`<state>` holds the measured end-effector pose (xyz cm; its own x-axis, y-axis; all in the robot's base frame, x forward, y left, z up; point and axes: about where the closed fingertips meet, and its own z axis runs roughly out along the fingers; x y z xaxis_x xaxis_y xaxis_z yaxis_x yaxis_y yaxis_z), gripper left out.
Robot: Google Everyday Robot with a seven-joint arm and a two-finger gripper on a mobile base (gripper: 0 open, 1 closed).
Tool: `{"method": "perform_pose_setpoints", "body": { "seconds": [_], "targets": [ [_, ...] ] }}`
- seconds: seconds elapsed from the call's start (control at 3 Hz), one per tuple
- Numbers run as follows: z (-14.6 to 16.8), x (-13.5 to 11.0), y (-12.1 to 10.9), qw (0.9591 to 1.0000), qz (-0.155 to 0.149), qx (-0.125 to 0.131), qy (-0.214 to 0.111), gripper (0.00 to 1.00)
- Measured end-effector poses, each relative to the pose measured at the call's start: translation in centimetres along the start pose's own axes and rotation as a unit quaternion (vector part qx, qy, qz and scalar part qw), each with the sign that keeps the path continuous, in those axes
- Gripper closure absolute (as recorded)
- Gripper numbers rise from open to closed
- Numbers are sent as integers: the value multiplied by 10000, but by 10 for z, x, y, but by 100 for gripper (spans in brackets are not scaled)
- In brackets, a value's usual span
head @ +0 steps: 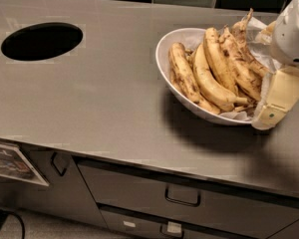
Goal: Pick banana from white bowl
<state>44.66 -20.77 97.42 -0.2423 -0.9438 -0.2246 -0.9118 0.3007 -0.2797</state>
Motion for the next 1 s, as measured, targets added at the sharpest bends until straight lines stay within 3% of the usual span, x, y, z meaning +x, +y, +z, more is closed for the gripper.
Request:
{"method": "perform_pose_setpoints", "body": {
  "seconds": [0.33,0.67,1.0],
  "targets": [
    [2,-5,-1,9998,-25,-34,-173,0],
    [16,-19,-13,9964,64,-218,-821,0],
    [23,-46,-17,9863,251,-460,-1567,0]
  ]
}}
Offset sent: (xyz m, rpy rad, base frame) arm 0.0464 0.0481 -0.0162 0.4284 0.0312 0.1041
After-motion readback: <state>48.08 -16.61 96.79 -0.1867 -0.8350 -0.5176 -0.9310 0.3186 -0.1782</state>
